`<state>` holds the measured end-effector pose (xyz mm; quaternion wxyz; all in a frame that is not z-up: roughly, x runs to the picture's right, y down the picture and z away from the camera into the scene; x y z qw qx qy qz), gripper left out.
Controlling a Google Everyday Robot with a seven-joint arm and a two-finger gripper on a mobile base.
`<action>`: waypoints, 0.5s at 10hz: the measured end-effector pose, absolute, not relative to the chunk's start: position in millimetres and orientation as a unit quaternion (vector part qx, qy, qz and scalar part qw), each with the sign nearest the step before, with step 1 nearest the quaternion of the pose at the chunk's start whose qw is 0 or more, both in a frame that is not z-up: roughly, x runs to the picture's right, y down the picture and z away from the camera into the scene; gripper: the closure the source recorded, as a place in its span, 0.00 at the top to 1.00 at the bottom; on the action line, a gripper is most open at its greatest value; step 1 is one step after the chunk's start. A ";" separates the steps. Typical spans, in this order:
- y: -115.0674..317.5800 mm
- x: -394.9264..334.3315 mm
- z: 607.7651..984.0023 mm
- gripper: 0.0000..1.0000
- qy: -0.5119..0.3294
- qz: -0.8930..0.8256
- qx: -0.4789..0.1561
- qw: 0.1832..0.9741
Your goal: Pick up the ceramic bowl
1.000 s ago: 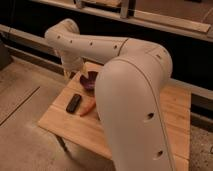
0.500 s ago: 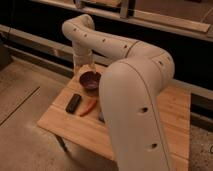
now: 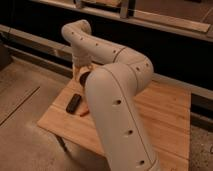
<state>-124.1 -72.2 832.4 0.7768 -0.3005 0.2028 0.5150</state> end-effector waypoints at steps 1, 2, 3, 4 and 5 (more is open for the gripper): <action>-64.7 -130.3 842.2 0.65 0.207 0.504 -0.312 0.778; -57.3 -133.5 852.6 0.65 0.214 0.496 -0.322 0.777; -51.6 -132.4 862.5 0.65 0.222 0.496 -0.331 0.771; -48.9 -130.3 868.2 0.65 0.227 0.499 -0.336 0.766; -44.2 -124.9 876.2 0.65 0.238 0.500 -0.340 0.760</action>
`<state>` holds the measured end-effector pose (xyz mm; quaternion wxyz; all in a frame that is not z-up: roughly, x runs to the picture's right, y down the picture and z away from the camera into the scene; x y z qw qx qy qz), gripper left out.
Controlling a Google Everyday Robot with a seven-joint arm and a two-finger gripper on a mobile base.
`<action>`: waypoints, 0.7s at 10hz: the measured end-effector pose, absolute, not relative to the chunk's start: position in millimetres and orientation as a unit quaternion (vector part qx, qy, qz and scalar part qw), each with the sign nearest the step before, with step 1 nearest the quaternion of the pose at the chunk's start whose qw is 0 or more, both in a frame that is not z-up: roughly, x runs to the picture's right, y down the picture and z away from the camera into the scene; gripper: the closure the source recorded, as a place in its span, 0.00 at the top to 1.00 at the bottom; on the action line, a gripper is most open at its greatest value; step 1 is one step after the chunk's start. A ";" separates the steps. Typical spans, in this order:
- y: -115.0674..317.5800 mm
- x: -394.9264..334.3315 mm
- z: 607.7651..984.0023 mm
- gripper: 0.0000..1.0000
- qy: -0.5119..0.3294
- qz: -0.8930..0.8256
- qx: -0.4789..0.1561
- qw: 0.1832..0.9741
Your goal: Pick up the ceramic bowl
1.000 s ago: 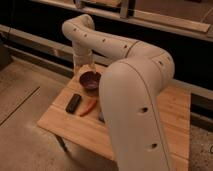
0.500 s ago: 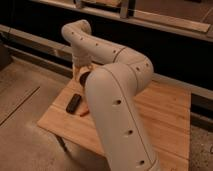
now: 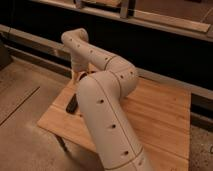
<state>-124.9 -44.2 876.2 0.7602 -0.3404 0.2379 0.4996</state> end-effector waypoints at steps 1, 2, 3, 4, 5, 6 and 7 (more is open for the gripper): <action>-40.3 -121.5 881.8 0.65 0.247 0.499 -0.343 0.756; -36.8 -118.8 886.7 0.65 0.254 0.499 -0.347 0.752; -32.9 -115.5 891.9 0.65 0.262 0.498 -0.351 0.748; -31.3 -113.9 894.2 0.65 0.265 0.498 -0.352 0.747; -28.2 -113.5 899.2 0.61 0.269 0.494 -0.356 0.746; -29.2 -115.7 901.9 0.54 0.265 0.491 -0.356 0.750; -31.3 -118.7 904.3 0.43 0.261 0.488 -0.354 0.754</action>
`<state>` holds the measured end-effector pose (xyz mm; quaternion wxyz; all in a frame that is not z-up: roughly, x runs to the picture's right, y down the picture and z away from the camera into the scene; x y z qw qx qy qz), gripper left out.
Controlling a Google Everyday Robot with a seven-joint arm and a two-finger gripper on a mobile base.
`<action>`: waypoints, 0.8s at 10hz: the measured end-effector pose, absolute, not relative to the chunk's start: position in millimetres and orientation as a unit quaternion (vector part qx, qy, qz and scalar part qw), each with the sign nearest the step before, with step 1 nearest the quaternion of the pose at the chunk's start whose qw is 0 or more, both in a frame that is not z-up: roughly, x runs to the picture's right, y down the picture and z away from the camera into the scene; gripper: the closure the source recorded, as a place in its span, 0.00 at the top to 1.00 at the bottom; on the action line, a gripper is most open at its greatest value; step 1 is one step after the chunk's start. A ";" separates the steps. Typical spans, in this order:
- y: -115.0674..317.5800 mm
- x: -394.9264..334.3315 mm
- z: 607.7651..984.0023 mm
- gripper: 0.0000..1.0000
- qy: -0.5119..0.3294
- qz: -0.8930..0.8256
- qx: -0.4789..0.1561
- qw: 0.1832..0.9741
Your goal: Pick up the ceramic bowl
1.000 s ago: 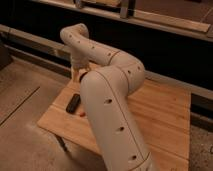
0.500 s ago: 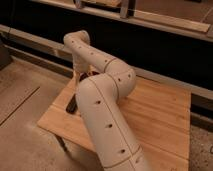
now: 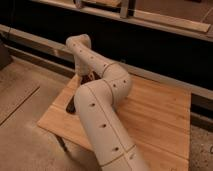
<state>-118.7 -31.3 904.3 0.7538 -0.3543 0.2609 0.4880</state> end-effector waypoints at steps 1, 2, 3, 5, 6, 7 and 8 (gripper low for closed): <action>-33.1 -120.9 904.9 0.34 0.257 0.486 -0.354 0.756; -34.2 -123.2 905.5 0.24 0.253 0.483 -0.355 0.759; -36.0 -125.2 905.3 0.12 0.248 0.481 -0.357 0.761; -38.7 -125.5 905.2 0.00 0.244 0.481 -0.356 0.763; -44.7 -123.8 903.6 0.00 0.243 0.483 -0.349 0.765; -50.9 -121.9 901.2 0.00 0.245 0.486 -0.339 0.767; -57.4 -120.1 897.8 0.00 0.249 0.488 -0.326 0.770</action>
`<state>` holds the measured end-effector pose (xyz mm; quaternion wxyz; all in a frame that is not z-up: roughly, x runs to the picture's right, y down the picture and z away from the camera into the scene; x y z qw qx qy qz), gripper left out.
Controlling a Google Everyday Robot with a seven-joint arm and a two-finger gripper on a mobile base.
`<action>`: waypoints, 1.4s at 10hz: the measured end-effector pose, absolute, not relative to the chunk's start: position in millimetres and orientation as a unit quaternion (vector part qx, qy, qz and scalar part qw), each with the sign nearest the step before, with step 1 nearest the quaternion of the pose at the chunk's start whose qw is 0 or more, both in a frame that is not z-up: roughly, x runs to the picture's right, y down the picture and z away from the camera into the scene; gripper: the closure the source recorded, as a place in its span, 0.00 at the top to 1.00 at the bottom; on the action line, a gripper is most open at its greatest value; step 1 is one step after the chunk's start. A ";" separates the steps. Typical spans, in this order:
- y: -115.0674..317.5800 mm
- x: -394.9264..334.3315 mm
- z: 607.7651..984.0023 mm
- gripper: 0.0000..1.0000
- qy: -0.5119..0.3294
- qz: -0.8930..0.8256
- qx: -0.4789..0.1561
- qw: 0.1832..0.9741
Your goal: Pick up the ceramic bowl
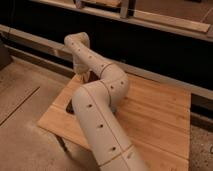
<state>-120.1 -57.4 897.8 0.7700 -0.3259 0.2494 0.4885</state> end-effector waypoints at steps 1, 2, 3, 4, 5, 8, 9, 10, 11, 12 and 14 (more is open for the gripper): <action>-68.2 -119.6 890.5 0.00 0.255 0.490 -0.306 0.776; -76.4 -124.3 882.1 0.00 0.257 0.489 -0.291 0.781; -84.2 -131.7 873.2 0.00 0.256 0.488 -0.276 0.787; -93.4 -139.7 861.2 0.00 0.252 0.489 -0.260 0.794; -98.5 -145.0 852.6 0.00 0.248 0.489 -0.249 0.798; -104.9 -168.9 814.4 0.00 0.228 0.484 -0.213 0.817; -102.5 -174.5 802.0 0.00 0.219 0.483 -0.207 0.822; -95.7 -180.9 784.0 0.00 0.208 0.482 -0.198 0.828; -87.3 -182.9 770.4 0.00 0.199 0.484 -0.194 0.829; -79.0 -180.9 759.1 0.00 0.193 0.489 -0.192 0.829; -63.0 -173.8 747.7 0.00 0.185 0.505 -0.196 0.820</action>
